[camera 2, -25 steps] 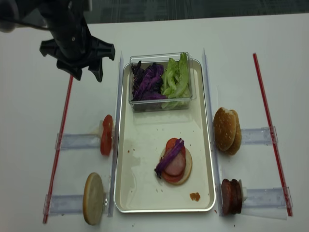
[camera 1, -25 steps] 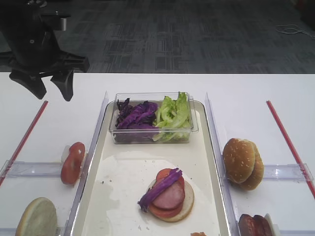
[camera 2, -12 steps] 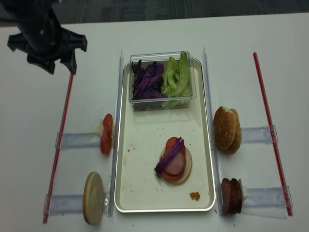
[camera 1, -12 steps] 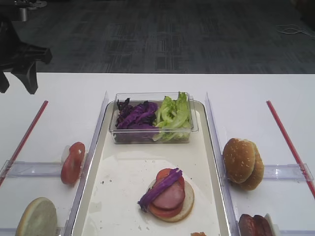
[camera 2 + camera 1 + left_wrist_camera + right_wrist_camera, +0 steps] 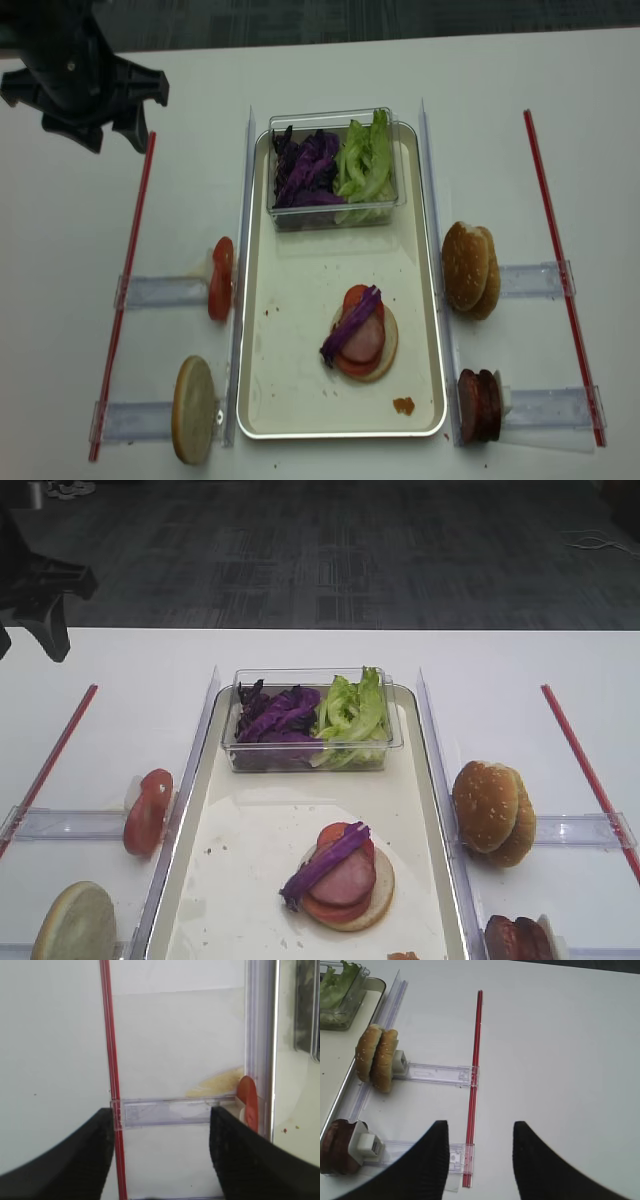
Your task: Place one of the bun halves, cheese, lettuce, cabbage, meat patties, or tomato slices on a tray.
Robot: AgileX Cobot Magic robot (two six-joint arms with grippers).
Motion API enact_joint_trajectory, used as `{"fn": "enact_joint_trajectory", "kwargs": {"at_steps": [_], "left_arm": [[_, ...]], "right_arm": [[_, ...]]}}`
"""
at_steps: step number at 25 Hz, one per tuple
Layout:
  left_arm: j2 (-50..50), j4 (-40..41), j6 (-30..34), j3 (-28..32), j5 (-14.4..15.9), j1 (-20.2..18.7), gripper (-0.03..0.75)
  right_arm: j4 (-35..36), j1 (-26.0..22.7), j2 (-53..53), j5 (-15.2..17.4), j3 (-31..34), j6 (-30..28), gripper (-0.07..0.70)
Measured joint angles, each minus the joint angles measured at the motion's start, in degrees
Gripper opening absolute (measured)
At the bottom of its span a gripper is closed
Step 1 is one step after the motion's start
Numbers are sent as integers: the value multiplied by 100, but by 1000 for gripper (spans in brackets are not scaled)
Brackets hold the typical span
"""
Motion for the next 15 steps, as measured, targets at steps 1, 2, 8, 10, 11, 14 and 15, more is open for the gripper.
{"fn": "enact_joint_trajectory", "kwargs": {"at_steps": [1, 2, 8, 10, 11, 14, 15], "left_arm": [[-66, -12, 15, 27, 0, 0, 398], [-165, -12, 37, 79, 0, 0, 398], [-812, -12, 68, 662, 3, 0, 398], [-1084, -12, 71, 945, 3, 0, 398], [-1200, -12, 71, 1061, 14, 0, 398], [-1634, -12, 71, 1458, 17, 0, 398], [-1757, -12, 71, 1589, 27, 0, 398]], "right_arm": [[0, 0, 0, 0, 0, 0, 328], [0, 0, 0, 0, 0, 0, 328], [0, 0, 0, 0, 0, 0, 328], [0, 0, 0, 0, 0, 0, 328], [0, 0, 0, 0, 0, 0, 328], [0, 0, 0, 0, 0, 0, 328], [0, 0, 0, 0, 0, 0, 328]]}}
